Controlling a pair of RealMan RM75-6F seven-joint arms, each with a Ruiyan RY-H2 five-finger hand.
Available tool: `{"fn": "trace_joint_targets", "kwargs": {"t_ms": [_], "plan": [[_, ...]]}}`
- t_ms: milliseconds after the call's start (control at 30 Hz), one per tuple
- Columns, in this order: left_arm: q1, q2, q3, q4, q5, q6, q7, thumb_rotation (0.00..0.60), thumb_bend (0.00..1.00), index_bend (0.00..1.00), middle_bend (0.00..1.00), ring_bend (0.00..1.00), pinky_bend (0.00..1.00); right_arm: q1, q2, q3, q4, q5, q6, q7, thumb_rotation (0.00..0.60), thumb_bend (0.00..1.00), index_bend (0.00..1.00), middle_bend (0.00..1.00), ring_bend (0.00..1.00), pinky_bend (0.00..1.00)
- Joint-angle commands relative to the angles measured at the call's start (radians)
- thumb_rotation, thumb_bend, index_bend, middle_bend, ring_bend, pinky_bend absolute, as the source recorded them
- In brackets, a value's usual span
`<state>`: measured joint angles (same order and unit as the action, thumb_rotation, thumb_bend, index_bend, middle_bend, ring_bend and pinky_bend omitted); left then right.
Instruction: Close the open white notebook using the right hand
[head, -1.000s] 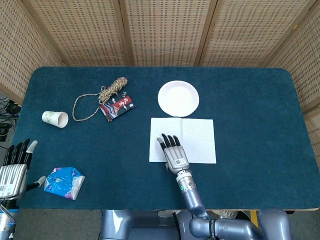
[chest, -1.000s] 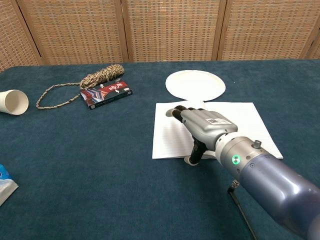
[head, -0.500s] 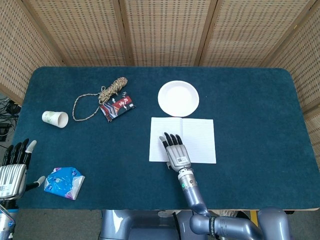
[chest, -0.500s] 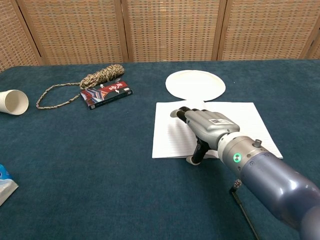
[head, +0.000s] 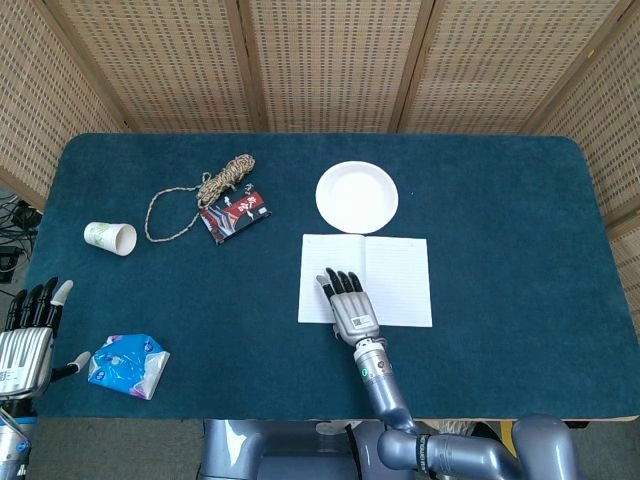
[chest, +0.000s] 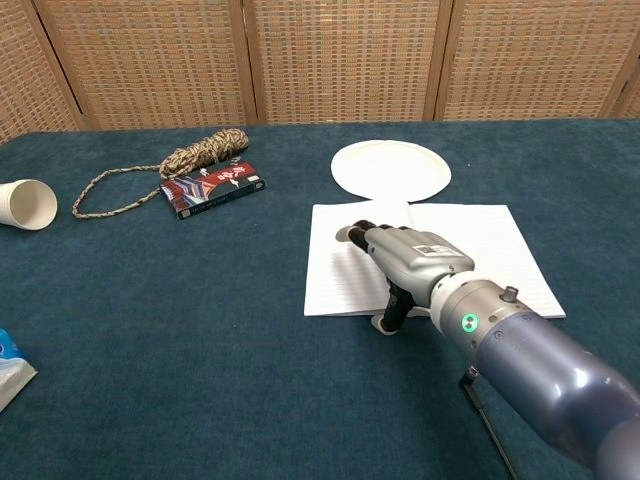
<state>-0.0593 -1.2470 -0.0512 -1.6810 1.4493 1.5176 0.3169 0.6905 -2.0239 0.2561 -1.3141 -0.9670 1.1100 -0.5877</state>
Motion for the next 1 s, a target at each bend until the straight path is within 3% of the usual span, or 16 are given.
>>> {"fn": "trace_joint_targets", "kwargs": {"t_ms": [33, 833, 1000], "plan": [[0.0, 0.0, 0.001, 0.0, 0.001, 0.001, 0.0, 0.6, 0.08, 0.0, 0.0, 0.0, 0.0, -0.002, 0.002, -0.001, -0.006, -0.002, 0.004, 0.0, 0.6, 0.38, 0.0, 0.0, 0.0, 0.0], [0.002, 0.0, 0.004, -0.007, 0.012, 0.012, 0.002, 0.6, 0.08, 0.0, 0.0, 0.0, 0.0, -0.004, -0.031, 0.008, 0.064, -0.016, 0.017, 0.023, 0.6, 0.39, 0.0, 0.0, 0.0, 0.0], [0.002, -0.003, 0.005, -0.005, 0.014, 0.013, 0.004, 0.6, 0.08, 0.0, 0.0, 0.0, 0.0, -0.011, -0.056, 0.011, 0.102, -0.053, 0.057, 0.048, 0.6, 0.54, 0.0, 0.0, 0.0, 0.0]]}}
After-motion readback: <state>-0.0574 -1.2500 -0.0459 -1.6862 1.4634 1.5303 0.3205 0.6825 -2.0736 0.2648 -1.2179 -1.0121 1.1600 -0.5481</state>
